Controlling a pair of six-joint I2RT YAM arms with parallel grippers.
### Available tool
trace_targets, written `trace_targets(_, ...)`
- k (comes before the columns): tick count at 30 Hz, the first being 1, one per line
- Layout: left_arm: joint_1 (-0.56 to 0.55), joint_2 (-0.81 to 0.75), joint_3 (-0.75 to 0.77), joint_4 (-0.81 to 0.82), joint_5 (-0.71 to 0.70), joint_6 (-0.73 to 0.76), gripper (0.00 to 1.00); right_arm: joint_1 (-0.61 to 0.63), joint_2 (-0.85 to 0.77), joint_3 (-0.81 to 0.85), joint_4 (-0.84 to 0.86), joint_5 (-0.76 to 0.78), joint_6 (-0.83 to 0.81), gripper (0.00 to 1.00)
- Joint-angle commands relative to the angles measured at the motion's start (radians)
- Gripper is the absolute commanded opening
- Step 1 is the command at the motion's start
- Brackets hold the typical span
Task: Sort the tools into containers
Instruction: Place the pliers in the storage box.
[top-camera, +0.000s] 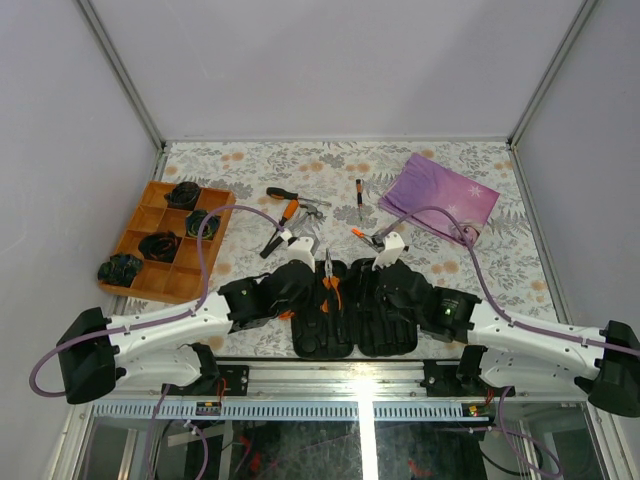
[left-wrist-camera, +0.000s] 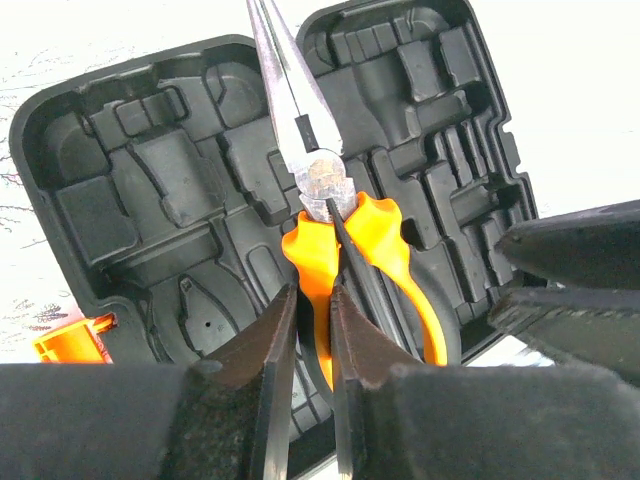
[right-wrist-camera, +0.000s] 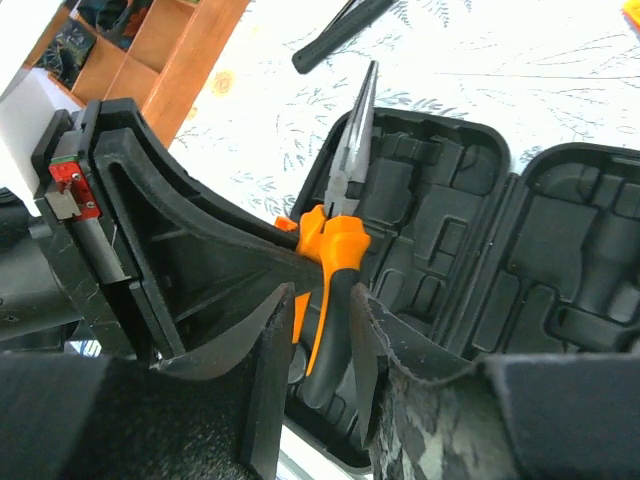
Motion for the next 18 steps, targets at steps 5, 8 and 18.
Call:
trace_targets(5,-0.005,-0.027,0.003,0.094,0.001,0.008,0.00,-0.038,0.041,0.013,0.124,-0.173,-0.020,0.40)
trace_targets(8,-0.007,-0.031,0.003,0.093,0.007,0.009,0.00,-0.106,0.024,-0.035,0.206,-0.274,0.017,0.41)
trace_targets(18,-0.007,-0.007,0.006,0.085,0.035,0.014,0.00,-0.193,0.025,-0.112,0.347,-0.451,0.049,0.46)
